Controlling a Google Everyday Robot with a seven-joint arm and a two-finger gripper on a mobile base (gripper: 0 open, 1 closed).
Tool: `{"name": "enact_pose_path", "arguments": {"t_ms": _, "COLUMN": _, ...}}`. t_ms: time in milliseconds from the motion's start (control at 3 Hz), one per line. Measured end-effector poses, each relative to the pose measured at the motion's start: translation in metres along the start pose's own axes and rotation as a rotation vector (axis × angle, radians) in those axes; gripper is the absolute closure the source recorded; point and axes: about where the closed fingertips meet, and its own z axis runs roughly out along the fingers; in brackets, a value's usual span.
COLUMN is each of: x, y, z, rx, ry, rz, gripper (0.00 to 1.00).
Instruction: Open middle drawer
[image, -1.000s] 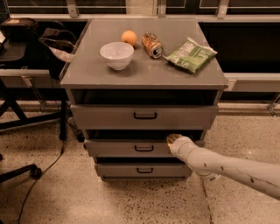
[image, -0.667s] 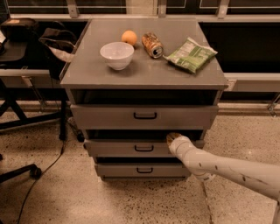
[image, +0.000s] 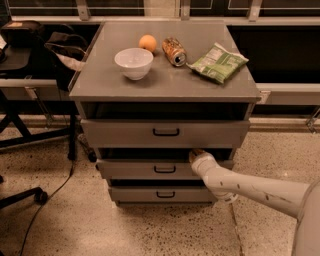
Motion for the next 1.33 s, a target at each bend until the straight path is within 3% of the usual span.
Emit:
{"name": "enact_pose_path", "arguments": {"t_ms": 333, "x": -0.002, "y": -0.001, "z": 0.014, "rx": 0.003, "ry": 0.013, "rz": -0.027, "gripper": 1.00}}
{"name": "enact_pose_path", "arguments": {"t_ms": 667, "x": -0.001, "y": -0.001, "z": 0.042, "rx": -0.023, "ry": 0.051, "rz": -0.103, "gripper": 1.00}}
{"name": "enact_pose_path", "arguments": {"t_ms": 1333, "x": 0.003, "y": 0.003, "z": 0.044, "rx": -0.049, "ry": 0.052, "rz": -0.115, "gripper": 1.00}}
